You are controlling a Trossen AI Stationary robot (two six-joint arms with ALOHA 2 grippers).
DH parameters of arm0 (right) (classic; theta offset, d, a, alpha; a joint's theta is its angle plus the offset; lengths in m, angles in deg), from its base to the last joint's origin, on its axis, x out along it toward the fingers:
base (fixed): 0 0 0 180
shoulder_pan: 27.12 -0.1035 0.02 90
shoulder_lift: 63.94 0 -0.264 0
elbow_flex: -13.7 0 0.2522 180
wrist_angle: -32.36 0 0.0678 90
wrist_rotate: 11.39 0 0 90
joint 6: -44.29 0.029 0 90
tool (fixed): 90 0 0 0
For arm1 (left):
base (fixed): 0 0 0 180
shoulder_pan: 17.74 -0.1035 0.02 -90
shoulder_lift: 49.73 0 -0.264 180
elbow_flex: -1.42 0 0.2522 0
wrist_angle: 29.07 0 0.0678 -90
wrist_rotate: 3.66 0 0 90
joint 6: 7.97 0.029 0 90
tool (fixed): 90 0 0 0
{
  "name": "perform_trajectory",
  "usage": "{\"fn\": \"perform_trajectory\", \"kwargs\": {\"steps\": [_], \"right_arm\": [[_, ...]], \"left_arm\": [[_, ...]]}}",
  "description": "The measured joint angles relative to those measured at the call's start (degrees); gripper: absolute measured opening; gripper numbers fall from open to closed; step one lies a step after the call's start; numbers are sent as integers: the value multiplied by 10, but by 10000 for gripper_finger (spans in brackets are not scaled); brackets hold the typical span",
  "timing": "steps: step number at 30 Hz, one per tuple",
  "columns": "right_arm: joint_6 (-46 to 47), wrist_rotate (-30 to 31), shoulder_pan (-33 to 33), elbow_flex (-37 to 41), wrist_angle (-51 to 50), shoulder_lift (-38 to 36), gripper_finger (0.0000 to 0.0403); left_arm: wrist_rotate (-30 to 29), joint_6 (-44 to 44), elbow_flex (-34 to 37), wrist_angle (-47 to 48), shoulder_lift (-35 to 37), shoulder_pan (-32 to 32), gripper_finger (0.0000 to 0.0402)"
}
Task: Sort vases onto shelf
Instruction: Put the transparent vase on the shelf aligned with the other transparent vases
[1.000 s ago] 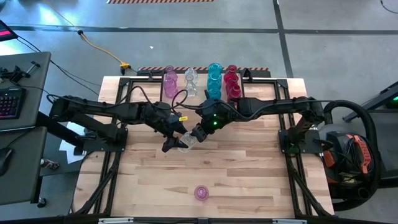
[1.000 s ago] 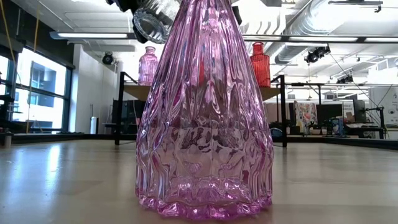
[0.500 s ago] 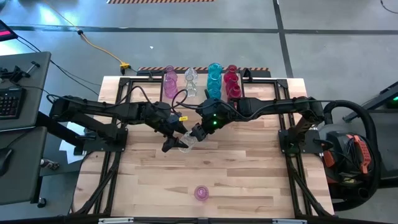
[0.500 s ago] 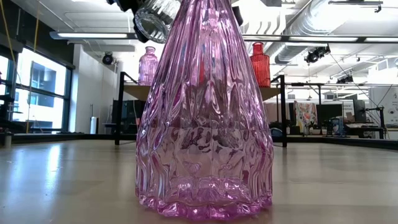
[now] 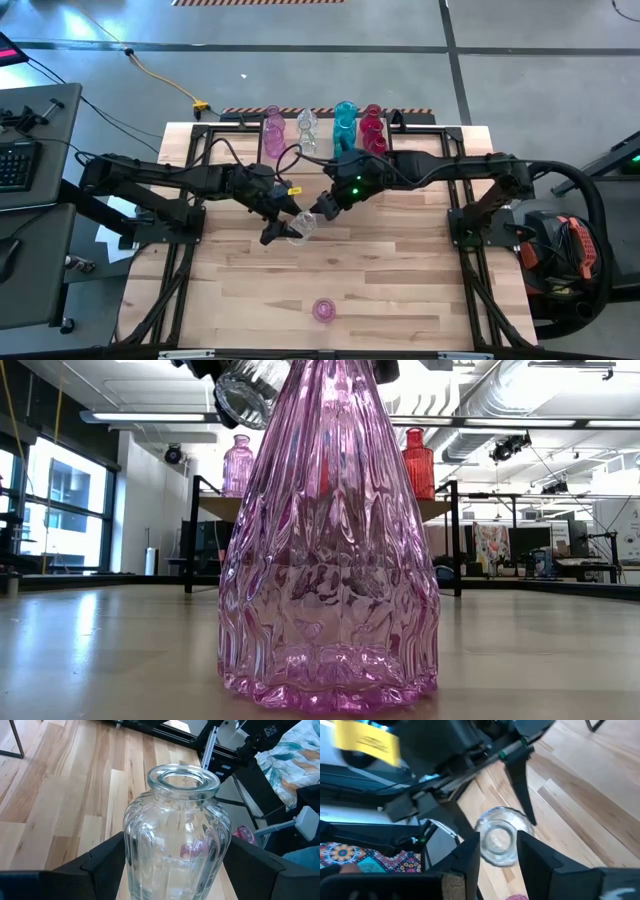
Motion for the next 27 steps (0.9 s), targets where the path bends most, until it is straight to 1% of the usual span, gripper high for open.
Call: {"fn": "perform_trajectory", "kwargs": {"steps": [8, 11, 15, 20, 27], "right_arm": [[-5, 0, 2, 0, -5, -19, 108], [-11, 0, 9, 0, -8, -31, 108], [-19, 0, 24, 0, -8, -52, 108], [-44, 0, 45, 0, -9, -80, 108], [-86, 0, 75, 0, -16, -119, 108]], "left_arm": [[-3, 0, 0, -5, 0, -8, 276], [-28, -1, 0, -5, 0, -8, 276], [-44, -14, -1, -28, 0, -7, 276], [-86, -33, -1, -36, 3, -4, 276], [-178, -56, -1, -42, 13, 28, 276]]}}
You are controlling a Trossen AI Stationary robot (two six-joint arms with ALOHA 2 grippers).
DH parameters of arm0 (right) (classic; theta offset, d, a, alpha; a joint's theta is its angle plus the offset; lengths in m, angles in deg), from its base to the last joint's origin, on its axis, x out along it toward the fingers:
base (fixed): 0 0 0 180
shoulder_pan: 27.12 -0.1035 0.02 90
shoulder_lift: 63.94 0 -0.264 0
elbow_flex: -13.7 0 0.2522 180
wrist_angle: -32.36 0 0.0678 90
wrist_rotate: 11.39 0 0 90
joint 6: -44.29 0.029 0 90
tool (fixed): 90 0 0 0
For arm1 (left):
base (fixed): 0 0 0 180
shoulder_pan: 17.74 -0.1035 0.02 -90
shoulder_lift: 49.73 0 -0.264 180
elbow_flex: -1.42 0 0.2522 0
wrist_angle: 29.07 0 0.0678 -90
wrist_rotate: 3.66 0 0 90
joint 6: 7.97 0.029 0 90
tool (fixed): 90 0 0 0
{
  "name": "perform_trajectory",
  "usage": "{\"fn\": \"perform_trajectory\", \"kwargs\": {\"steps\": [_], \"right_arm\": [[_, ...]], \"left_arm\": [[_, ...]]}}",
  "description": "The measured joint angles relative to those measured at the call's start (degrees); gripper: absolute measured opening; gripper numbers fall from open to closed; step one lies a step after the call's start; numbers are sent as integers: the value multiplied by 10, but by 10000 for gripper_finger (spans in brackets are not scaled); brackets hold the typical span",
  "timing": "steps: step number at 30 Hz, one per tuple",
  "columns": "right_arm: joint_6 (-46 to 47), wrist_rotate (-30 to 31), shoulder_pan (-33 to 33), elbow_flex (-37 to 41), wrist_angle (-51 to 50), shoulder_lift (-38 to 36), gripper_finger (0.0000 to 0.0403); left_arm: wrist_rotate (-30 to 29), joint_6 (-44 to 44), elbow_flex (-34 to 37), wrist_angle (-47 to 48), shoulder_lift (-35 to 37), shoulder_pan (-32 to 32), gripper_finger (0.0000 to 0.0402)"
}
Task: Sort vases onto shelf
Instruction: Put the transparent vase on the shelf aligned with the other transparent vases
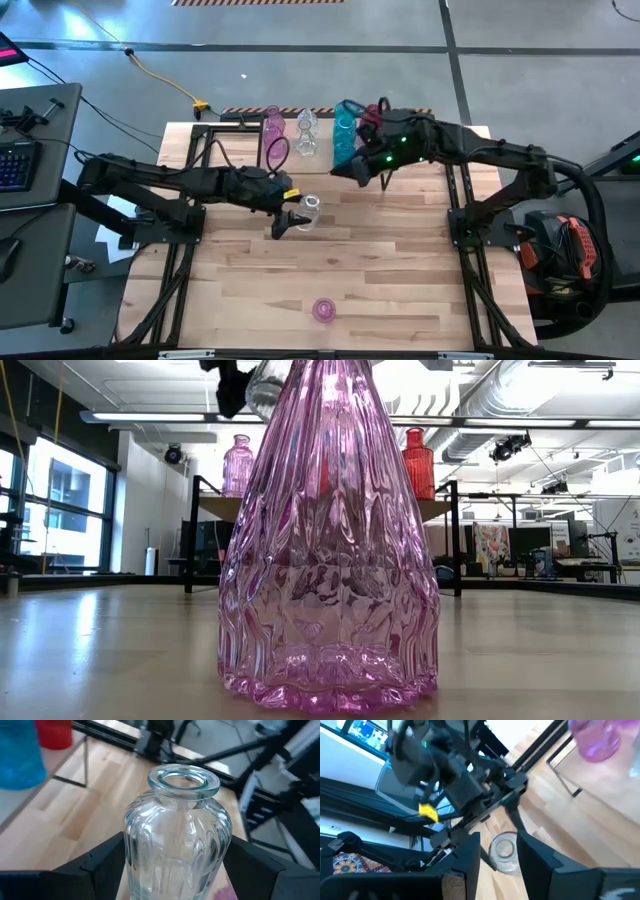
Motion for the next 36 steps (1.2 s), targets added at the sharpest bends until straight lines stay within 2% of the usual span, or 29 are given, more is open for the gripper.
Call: {"fn": "perform_trajectory", "kwargs": {"steps": [6, 17, 24, 29, 33, 36], "right_arm": [[-16, 0, 25, 0, -22, -27, 108], [-57, -1, 67, 0, -58, -73, 108], [-85, -1, 91, 0, -77, -89, 108], [-87, -2, 110, 0, -98, -89, 108], [-100, -2, 120, 0, -117, -89, 108], [-100, -4, 127, 0, -121, -89, 108]], "left_arm": [[-90, -25, 0, 7, 6, 26, 276], [-200, -85, 1, 17, 9, 61, 276], [-320, -103, 8, 17, 9, 89, 276], [-383, -126, 71, -83, 9, 102, 276], [-412, -38, 115, -221, 11, 104, 276], [-412, -19, 130, -262, 9, 91, 276]]}}
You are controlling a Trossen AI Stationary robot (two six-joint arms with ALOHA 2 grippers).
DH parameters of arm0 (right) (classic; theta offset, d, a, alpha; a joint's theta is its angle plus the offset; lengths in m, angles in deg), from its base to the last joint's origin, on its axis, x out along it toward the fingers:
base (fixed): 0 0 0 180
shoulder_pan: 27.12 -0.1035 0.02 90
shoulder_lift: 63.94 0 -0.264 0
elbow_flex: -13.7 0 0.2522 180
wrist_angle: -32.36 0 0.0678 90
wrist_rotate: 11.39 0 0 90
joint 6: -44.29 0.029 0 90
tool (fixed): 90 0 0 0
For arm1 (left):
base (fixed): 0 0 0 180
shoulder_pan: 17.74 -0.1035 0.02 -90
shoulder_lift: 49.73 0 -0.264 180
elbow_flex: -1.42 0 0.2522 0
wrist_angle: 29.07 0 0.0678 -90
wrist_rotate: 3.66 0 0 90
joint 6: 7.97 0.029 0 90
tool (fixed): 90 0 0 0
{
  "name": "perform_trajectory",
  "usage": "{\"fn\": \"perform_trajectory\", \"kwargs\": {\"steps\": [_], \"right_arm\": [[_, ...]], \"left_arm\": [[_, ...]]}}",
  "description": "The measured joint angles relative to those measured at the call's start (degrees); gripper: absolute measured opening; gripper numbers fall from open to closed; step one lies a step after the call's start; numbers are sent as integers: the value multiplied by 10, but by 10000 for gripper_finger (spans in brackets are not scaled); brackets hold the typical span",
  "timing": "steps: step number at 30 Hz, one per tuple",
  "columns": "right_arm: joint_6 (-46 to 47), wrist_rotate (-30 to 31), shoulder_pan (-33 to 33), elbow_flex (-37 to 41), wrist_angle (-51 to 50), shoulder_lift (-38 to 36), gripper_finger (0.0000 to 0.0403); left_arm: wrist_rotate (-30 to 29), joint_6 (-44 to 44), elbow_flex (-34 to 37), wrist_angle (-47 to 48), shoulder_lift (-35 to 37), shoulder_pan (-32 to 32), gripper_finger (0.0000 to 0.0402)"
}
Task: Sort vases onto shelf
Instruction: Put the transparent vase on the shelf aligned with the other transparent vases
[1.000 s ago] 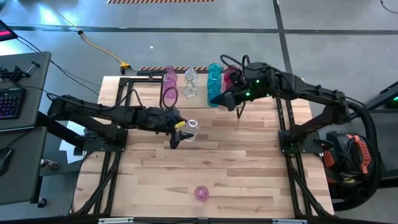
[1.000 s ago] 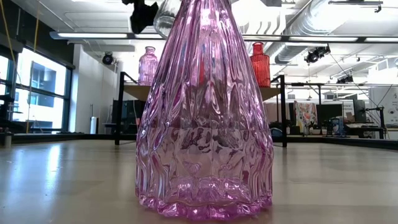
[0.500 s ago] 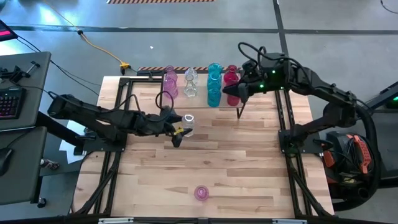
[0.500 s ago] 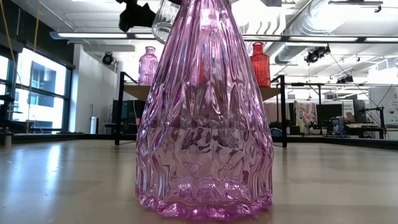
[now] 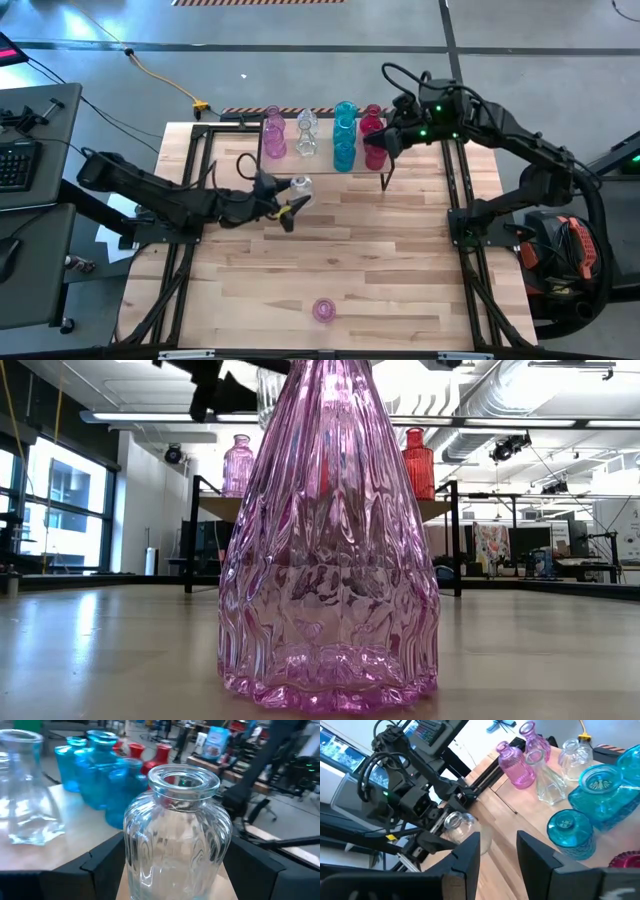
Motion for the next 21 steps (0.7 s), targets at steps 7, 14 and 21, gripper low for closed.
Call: {"fn": "perform_trajectory", "kwargs": {"steps": [7, 14, 21], "right_arm": [[-26, -1, 11, 0, -2, 0, 108], [-99, -1, 12, 0, -17, -1, 108], [-152, 3, 13, 0, -60, -4, 108]], "left_arm": [[-13, 13, 32, -15, -19, -30, 276], [-5, 38, 42, -92, -61, -70, 276], [21, 64, 42, -167, -114, -112, 276]]}}
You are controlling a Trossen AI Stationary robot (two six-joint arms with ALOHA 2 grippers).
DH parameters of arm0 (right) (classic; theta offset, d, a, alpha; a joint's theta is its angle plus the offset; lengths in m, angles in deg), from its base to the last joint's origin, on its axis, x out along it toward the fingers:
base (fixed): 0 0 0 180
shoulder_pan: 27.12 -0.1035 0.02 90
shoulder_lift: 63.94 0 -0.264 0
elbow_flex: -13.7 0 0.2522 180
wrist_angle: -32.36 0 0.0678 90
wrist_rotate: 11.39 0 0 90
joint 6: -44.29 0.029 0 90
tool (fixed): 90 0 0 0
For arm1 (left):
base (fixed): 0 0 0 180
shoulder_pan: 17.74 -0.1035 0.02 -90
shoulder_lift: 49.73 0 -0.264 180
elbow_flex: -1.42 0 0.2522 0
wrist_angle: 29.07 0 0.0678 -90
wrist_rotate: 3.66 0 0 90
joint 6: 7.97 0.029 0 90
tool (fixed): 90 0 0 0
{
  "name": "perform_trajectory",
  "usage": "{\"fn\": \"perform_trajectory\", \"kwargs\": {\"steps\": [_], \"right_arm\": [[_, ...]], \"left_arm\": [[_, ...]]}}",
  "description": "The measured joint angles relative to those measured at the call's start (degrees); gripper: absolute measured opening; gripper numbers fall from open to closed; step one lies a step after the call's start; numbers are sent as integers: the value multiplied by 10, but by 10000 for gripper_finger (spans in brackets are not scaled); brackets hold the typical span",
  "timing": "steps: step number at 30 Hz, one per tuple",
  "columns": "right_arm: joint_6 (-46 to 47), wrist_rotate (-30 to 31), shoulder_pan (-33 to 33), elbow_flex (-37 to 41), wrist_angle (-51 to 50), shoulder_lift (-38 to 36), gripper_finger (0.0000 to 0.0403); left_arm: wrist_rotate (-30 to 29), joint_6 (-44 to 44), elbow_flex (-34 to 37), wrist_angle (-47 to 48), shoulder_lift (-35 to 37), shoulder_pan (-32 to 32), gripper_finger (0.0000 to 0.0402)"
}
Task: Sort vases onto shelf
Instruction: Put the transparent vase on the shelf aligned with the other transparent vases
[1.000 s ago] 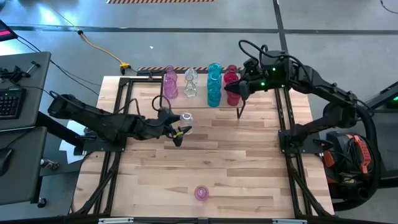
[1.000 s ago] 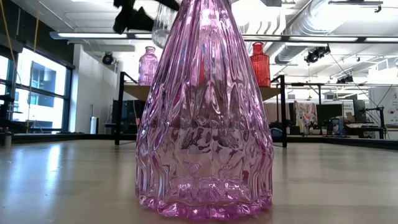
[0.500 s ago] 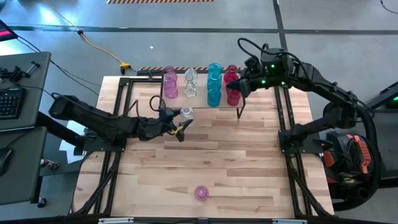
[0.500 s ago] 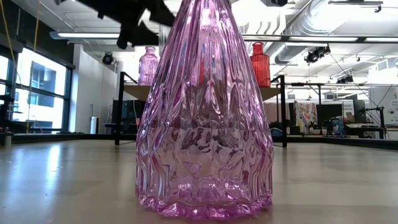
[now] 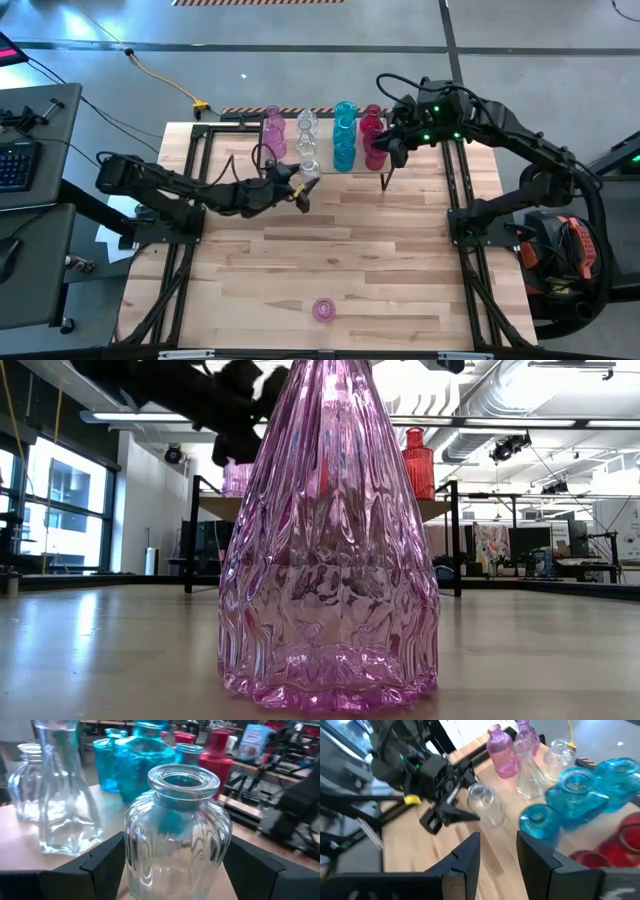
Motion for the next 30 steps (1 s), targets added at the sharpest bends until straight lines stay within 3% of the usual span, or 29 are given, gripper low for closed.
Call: {"fn": "perform_trajectory", "kwargs": {"steps": [8, 15, 19, 30], "right_arm": [[-33, 61, 9, 4, -59, -38, 108], [-75, 65, 10, 23, -59, -113, 108], [-77, 66, 10, 117, 1, -196, 108], [-20, -13, 9, 425, 253, -416, 108]], "left_arm": [[0, 15, 0, -1, -6, -31, 276], [14, 15, 0, 3, -6, -51, 276], [18, 16, 0, 3, -6, -60, 276], [33, 41, 0, 4, -6, -76, 276]]}}
